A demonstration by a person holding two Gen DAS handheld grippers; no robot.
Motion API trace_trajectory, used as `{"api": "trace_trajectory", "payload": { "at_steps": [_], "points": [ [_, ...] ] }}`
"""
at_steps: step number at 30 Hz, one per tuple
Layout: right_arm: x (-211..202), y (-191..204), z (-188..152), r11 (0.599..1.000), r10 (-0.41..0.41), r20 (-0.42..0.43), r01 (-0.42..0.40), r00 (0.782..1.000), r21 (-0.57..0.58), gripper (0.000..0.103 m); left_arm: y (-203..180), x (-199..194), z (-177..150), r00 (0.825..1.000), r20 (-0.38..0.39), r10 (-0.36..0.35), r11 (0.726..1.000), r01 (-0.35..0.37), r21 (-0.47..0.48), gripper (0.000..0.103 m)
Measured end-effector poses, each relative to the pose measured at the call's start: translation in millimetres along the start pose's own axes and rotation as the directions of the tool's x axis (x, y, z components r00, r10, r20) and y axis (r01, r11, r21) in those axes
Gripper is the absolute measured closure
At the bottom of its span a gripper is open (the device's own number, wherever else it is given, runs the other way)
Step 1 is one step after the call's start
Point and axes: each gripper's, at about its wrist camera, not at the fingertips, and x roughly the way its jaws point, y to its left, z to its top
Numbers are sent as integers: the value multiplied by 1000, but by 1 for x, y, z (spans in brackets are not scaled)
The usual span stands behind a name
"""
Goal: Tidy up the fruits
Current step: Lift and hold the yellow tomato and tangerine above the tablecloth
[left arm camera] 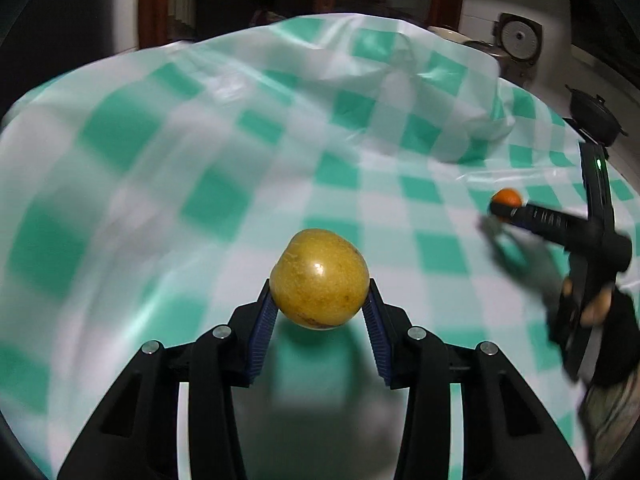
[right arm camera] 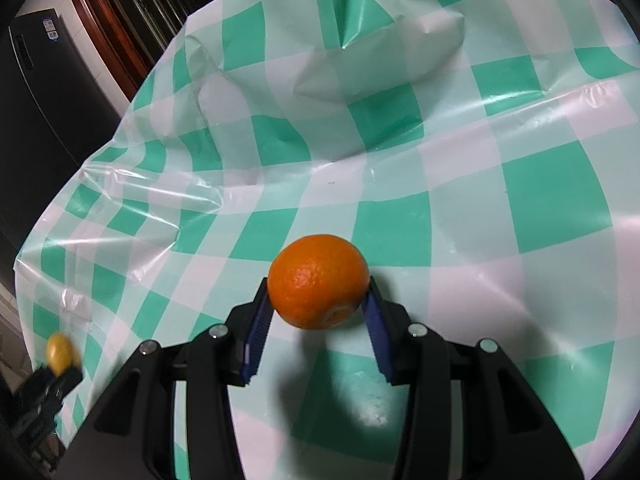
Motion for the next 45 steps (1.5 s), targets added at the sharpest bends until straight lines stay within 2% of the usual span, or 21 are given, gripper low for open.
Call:
{"api": "trace_trajectory", "payload": {
  "at_steps": [4, 9, 13, 18, 25, 28, 35, 43, 45],
  "points": [
    [3, 3, 0, 999, -36, -17, 36, 999, -15, 58, 46, -15, -23, 999, -32, -20, 993, 16, -120, 62],
    [3, 2, -1, 997, -71, -15, 71, 997, -10, 58, 70, -31, -37, 999, 1, -43, 983, 43, -177, 62],
    [3, 1, -1, 997, -80, -18, 80, 997, -3, 58, 62, -26, -31, 997, 12, -71, 984, 72, -163, 62],
    [3, 0, 0, 998, -61, -21, 61, 998, -3, 58, 44, -12, -22, 995, -9, -97, 988, 95, -124, 62],
    [4, 3, 0, 999, -42, -36, 42, 998, -17, 58, -1, 18, 4, 993, -47, -112, 993, 111, -35, 62],
    [8, 9, -1, 997, -67, -60, 64, 996, -48, 58, -13, 37, 11, 986, -77, -145, 988, 141, -56, 62],
    [3, 40, -20, 986, -57, -98, 41, 994, -161, 58, -14, 61, 14, 984, -109, -141, 985, 128, -112, 62],
    [-1, 80, -42, 969, -22, -124, -10, 992, -249, 58, -21, 61, 14, 989, -100, -113, 992, 106, -72, 62],
    [-3, 86, -45, 963, -37, -116, 4, 993, -270, 58, -25, 60, 13, 991, -94, -101, 994, 96, -51, 62]
  ]
}}
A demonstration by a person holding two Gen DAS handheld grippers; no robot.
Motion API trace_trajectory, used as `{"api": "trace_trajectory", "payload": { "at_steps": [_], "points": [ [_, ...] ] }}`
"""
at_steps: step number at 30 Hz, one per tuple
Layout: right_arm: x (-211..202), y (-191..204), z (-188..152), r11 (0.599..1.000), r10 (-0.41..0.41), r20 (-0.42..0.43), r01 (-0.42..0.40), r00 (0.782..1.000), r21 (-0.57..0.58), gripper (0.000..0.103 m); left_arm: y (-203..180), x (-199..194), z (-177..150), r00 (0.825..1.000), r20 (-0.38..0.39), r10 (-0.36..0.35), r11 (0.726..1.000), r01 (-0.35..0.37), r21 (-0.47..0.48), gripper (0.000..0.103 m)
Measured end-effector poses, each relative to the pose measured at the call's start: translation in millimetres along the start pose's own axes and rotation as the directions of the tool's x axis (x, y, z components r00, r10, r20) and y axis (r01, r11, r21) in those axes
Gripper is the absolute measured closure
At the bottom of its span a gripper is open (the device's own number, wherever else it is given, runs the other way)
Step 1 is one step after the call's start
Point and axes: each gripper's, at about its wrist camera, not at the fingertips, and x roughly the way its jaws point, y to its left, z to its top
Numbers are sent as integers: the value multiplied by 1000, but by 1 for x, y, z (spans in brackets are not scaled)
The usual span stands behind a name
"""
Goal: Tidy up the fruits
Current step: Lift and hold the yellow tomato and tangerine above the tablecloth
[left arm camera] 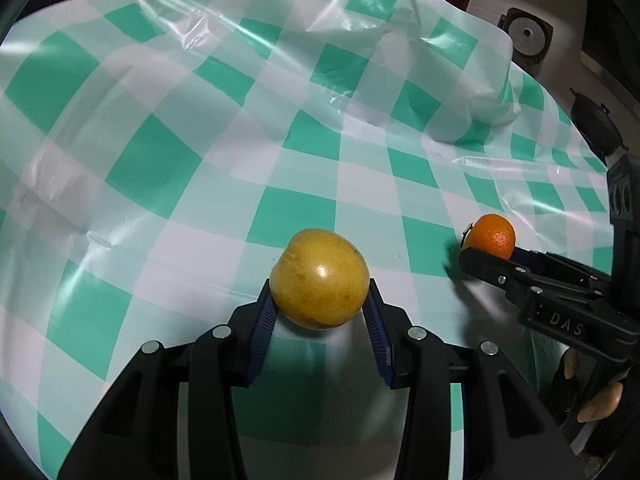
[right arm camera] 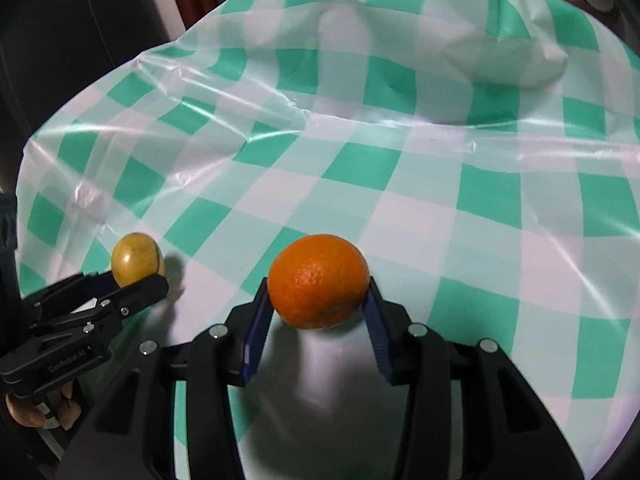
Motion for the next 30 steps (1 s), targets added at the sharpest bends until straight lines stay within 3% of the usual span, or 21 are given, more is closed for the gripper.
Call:
{"api": "trace_trajectory", "payload": {
  "at_steps": [15, 27, 30],
  "points": [
    [-17, 5, -13, 999, 10, -14, -9, 1000, 45, 58, 6, -8, -5, 1000, 17, -7, 999, 7, -37, 62],
    [-38, 66, -35, 996, -24, -7, 23, 1000, -92, 58, 24, -35, -27, 999, 1, 46, 998, -46, -48, 61],
    [-46, 78, -42, 995, -14, -5, 14, 1000, -101, 58, 33, -53, -34, 1000, 17, -13, 997, 14, -82, 61]
  ]
}}
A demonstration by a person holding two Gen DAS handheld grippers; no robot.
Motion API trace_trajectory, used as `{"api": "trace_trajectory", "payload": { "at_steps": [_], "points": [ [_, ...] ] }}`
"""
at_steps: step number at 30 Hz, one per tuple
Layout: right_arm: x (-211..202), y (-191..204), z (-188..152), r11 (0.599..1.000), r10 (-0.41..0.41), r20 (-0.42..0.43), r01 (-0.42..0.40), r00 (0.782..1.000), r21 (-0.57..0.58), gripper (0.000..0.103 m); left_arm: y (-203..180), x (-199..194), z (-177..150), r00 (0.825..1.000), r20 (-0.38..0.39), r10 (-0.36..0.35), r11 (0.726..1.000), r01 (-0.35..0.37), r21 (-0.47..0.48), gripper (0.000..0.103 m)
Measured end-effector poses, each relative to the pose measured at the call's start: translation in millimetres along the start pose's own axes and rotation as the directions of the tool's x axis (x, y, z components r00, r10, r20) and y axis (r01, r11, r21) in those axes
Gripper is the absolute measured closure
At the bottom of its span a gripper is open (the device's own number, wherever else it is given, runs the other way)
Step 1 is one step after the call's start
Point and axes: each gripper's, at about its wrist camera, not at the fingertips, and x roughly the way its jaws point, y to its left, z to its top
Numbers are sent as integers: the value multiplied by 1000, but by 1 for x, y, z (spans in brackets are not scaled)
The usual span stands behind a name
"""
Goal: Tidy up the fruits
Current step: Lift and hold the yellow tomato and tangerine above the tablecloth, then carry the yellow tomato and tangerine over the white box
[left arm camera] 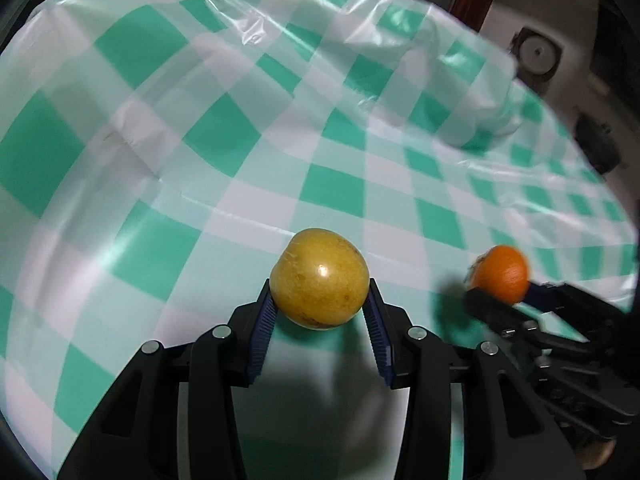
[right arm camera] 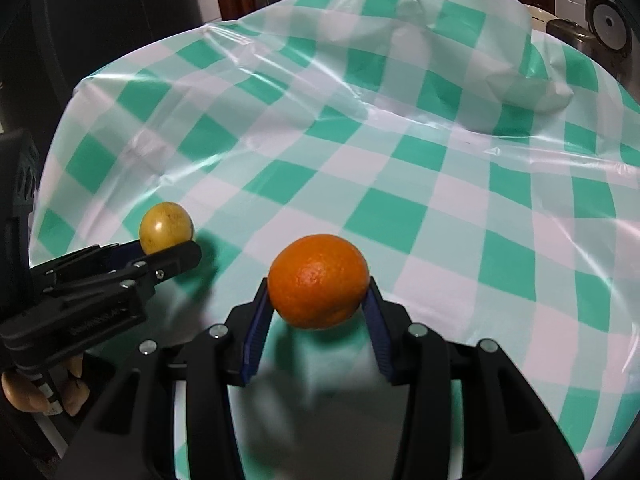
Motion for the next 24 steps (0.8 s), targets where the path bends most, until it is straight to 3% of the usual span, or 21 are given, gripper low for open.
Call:
{"api": "trace_trajectory", "payload": {
  "at_steps": [3, 14, 24],
  "points": [
    [-5, 14, -6, 1000, 5, -2, -5, 1000, -21, 58, 3, -17, -7, 997, 28, 66, 997, -67, 28, 61],
    [-35, 69, -9, 994, 63, 23, -61, 998, -87, 58, 19, -78, -15, 986, 103, 129, 984, -140, 110, 61],
    [-86, 164, -19, 947, 208, 92, -177, 974, -267, 57, 70, -181, -51, 952, 196, 237, 955, -265, 132, 61]
  ]
}}
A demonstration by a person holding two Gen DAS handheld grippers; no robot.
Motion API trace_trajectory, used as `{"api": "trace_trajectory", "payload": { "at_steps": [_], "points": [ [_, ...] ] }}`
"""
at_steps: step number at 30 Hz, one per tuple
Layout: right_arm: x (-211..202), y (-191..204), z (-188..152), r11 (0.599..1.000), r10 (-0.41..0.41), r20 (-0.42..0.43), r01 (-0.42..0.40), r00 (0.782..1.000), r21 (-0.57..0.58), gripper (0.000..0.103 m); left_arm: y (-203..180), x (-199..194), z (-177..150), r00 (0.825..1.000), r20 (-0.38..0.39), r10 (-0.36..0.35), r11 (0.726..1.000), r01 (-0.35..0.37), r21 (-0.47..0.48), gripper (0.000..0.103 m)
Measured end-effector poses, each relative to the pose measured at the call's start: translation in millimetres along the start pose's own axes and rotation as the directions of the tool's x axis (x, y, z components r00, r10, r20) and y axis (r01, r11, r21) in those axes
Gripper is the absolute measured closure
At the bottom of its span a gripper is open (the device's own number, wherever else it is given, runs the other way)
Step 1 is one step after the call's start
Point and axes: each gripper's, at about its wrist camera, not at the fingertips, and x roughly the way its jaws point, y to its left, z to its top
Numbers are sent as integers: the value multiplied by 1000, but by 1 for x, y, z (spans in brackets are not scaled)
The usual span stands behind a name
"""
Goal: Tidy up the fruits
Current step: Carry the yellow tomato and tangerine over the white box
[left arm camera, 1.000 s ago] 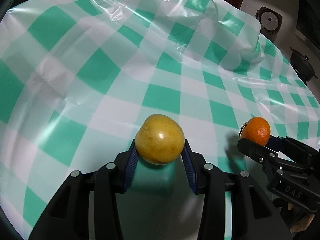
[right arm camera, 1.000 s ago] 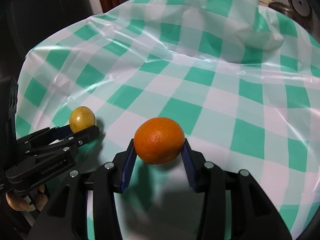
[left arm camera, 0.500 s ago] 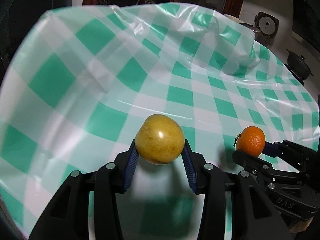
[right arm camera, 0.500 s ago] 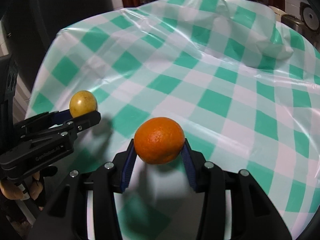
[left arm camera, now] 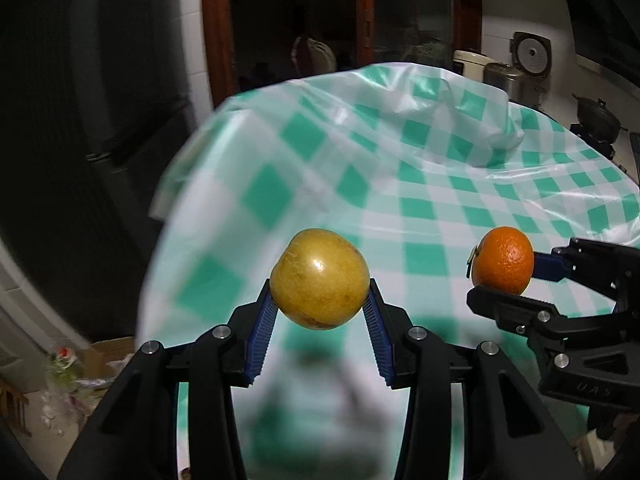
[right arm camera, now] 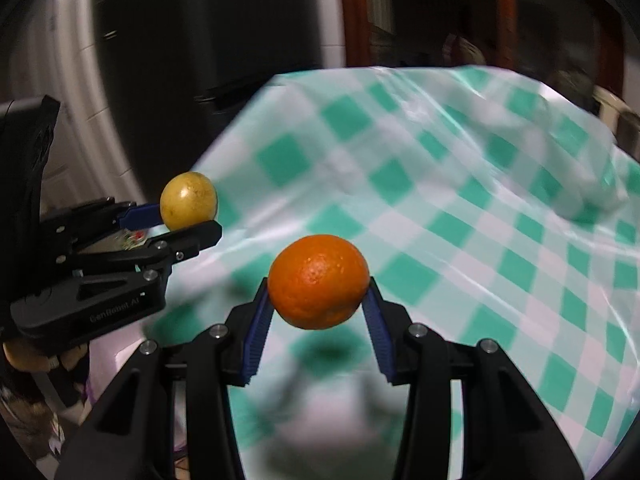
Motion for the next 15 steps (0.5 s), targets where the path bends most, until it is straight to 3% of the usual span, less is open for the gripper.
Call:
{"api": "trace_trajectory", "payload": {
  "at_steps": [7, 15],
  "points": [
    [-8, 77, 7, 984, 105, 18, -101, 994, -149, 57, 59, -49, -34, 997, 8, 72, 996, -71, -60, 61],
    [-6, 166, -4, 926, 199, -53, -206, 978, -316, 57, 114, -94, -94, 993, 2, 119, 981, -118, -155, 61]
  ]
}}
